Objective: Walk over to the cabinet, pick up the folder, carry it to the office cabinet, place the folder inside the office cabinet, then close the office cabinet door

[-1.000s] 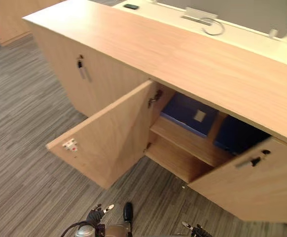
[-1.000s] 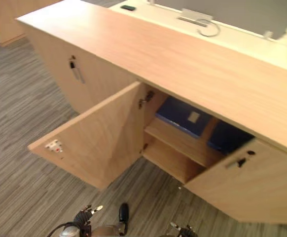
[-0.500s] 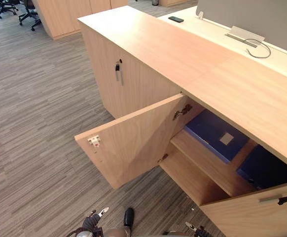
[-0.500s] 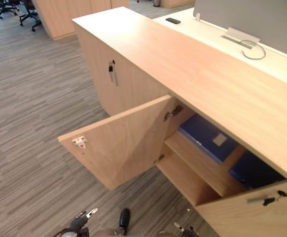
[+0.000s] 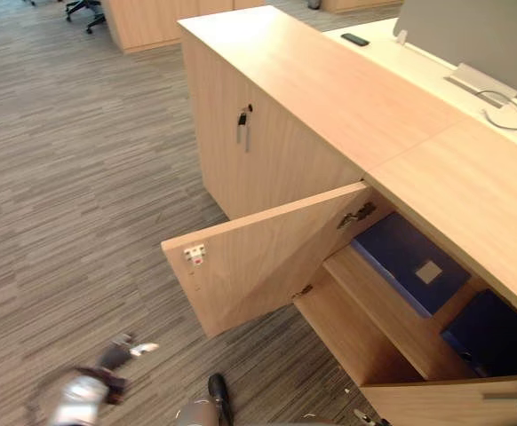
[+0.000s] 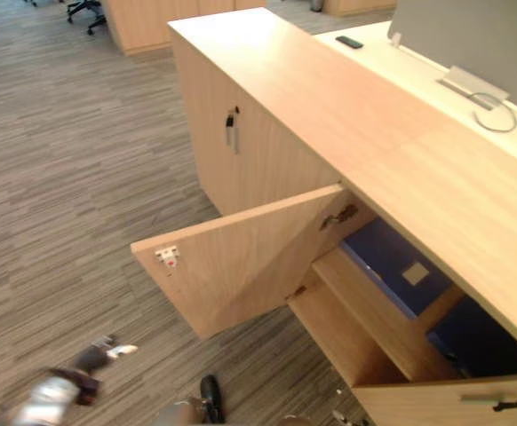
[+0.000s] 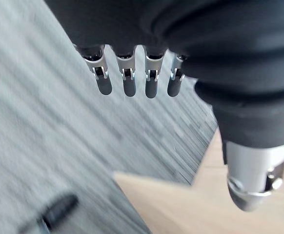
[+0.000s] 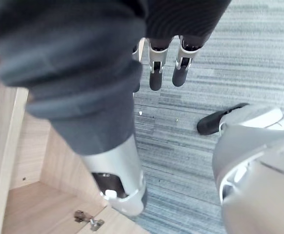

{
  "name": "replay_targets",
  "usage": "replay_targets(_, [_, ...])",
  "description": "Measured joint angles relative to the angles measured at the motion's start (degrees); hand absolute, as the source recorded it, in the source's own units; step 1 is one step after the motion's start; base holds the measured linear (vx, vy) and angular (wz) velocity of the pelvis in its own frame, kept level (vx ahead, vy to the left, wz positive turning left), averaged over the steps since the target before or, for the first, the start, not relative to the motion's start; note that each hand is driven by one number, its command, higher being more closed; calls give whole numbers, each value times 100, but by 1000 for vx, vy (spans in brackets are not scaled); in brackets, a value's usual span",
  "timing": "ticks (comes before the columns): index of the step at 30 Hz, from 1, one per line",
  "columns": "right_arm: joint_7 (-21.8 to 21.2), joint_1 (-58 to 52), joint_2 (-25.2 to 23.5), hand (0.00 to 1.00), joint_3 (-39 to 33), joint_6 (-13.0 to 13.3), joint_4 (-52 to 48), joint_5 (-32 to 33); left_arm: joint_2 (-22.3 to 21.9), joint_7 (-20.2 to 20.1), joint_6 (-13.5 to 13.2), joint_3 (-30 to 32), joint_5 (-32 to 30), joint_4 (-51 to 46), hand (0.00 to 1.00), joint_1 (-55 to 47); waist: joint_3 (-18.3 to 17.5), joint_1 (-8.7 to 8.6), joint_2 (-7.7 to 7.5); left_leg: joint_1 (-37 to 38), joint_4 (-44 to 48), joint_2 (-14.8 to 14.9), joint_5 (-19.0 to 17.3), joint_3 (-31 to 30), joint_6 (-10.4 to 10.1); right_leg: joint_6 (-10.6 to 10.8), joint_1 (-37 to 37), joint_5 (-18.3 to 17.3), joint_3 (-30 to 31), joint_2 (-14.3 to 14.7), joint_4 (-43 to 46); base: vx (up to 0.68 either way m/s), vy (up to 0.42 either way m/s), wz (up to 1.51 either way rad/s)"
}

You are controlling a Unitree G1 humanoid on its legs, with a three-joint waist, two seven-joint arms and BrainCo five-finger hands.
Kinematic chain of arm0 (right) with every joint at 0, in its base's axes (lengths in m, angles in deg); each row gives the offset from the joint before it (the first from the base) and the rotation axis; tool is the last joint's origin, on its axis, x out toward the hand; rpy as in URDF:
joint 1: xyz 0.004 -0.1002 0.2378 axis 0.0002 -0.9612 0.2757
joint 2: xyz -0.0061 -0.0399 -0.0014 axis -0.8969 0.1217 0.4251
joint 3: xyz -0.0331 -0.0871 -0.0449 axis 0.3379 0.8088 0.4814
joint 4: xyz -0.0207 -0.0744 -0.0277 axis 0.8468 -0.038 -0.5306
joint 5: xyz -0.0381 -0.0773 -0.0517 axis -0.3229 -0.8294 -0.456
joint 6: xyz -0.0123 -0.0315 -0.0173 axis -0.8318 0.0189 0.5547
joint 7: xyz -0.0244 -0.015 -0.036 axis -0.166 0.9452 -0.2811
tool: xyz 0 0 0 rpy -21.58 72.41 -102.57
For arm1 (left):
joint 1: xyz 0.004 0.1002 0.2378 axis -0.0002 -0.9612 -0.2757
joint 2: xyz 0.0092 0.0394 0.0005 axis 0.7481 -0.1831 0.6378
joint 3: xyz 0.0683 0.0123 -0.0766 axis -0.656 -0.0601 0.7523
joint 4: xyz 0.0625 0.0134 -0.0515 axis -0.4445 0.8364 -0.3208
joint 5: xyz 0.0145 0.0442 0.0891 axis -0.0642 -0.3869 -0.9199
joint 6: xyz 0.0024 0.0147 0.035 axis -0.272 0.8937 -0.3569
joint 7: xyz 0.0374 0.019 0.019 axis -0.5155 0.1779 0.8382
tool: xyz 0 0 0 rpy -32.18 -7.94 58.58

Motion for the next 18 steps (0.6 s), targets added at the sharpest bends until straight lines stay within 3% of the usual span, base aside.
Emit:
replay_targets(2, [-107, -63, 12, 0, -74, -19, 153, 9, 878, -162, 63, 195, -493, 144, 0, 270, -105, 61, 137, 113, -685, -52, 242, -44, -102, -8, -104, -9, -16, 111, -127, -153, -30, 15])
replay_targets(4, [-157, -144, -46, 0, -415, -50, 202, 23, 1082, -184, 39, 204, -762, 293, 0, 647, -236, -13, 152, 227, -1135, -141, 172, -37, -276, -81, -186, -53, -70, 45, -238, -95, 0, 33])
replay_targets(5, [-163, -191, -125, 0, -654, -39, 204, 95, 1102, -106, 9, 218, -946, 431, 0, 822, -294, 36, 147, 191, -858, -117, 170, 12, -130, -71, -231, -61, -70, -27, -268, -72, -9, 9])
replay_targets(7, [-197, -348, -145, 0, -845, -38, 202, 197, 1121, 12, 12, 218, -1148, 578, 0, 1010, -431, 16, 337, 535, -1162, 33, 464, -138, -127, -104, -218, 37, -7, 94, -264, 50, -40, -12])
replay_targets(10, [-211, -524, -558, 0, -1201, -64, 208, 381, 1255, 311, -4, 241, -1324, 713, 0, 1788, -492, -48, 179, 513, -1160, 92, 526, -176, -147, -29, -132, 237, 4, 201, -352, 49, -36, -1])
replay_targets(12, [-215, -546, -715, 0, -1353, -70, 210, 401, 1230, 511, -2, 241, -1367, 708, 0, 1992, -526, -154, 122, 516, -1161, 111, 526, -158, -147, -38, -138, 273, 31, 233, -367, 11, -46, -8])
replay_targets(15, [-216, -555, -834, 0, -1400, -68, 190, 593, 971, 819, 68, 222, -1467, 243, 0, 2060, -509, -163, 136, 530, -1162, 168, 525, -44, -146, -72, -187, 370, 179, 266, -393, -34, -10, -21])
replay_targets(18, [-216, -601, -832, 0, -1378, -68, 180, 602, 371, 975, 88, 166, -1489, -503, 0, 1970, -478, -162, 158, 632, -1165, 183, 488, -27, -188, -74, -159, 368, 222, 263, -343, -72, -9, -6])
